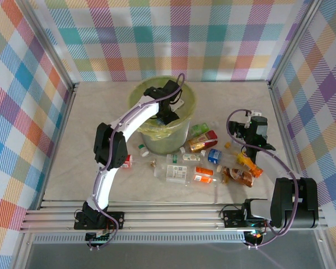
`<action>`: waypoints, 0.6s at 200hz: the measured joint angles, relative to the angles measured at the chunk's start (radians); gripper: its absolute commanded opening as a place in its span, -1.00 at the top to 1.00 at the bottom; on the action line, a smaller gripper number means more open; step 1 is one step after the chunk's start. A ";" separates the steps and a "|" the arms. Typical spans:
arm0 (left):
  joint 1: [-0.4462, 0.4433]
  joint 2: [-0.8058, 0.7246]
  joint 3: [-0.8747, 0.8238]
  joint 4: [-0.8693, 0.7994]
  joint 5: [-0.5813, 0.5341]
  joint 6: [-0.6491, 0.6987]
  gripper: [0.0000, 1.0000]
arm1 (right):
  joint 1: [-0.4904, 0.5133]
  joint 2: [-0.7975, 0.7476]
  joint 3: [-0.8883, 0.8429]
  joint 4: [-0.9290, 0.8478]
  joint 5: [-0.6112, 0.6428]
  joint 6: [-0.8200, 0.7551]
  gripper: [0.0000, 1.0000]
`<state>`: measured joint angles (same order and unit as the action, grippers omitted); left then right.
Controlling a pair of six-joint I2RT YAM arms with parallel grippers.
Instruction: Put the plastic bottles in the bin
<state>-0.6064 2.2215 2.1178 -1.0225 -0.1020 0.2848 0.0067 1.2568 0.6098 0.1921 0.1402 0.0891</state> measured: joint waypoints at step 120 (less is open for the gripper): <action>0.000 0.003 0.017 0.003 -0.050 -0.008 -0.76 | 0.005 0.024 0.008 -0.002 0.007 0.000 -0.99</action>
<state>-0.6064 2.2250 2.1349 -1.0195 -0.1524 0.2768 0.0113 1.2804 0.6174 0.1902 0.1471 0.0887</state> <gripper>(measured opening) 0.851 0.996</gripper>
